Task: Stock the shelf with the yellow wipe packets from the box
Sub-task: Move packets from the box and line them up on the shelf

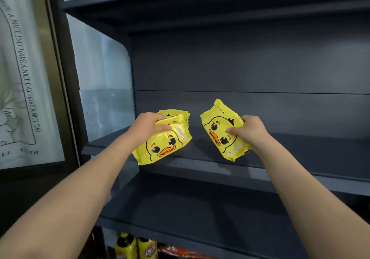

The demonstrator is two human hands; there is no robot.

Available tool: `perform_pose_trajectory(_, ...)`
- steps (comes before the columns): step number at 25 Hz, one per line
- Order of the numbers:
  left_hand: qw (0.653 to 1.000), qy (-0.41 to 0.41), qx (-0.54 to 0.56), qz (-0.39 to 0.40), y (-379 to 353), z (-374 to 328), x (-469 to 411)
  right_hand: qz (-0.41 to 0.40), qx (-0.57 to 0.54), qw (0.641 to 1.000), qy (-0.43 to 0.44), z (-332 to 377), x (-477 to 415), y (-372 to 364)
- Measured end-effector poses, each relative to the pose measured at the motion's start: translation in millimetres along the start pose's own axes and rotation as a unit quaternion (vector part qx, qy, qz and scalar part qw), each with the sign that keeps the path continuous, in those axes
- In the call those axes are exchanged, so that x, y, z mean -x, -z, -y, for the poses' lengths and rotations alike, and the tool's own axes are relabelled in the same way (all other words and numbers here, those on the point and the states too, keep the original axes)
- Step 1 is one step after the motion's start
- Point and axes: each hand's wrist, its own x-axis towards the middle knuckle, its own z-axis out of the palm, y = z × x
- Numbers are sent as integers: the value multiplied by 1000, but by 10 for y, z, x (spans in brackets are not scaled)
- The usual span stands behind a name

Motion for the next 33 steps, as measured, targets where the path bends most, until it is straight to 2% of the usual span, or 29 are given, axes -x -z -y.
perform_pose_trajectory(9, 991, -109, -30, 75, -128, 1113, -1443, -77, 27, 995, -51, 316, -1003, -977)
perform_pose_trajectory(17, 955, -218, -134, 151, -719, 1642, -2433, -113, 127, 983, -70, 342, -1615, -1457)
perform_pose_trajectory(25, 933, -319, -130, 99, -1108, 1819, -2716, -118, 147, 979, -82, 163, -1818, -1603)
perform_pose_trajectory(30, 941, -302, -126, 81, -1006, 1817, -2642, -138, 144, 978, -57, 247, -1797, -1583)
perform_pose_trajectory(33, 958, -266, -107, 33, -810, 1942, -2556, -108, 117, 987, -13, 420, -1760, -1565)
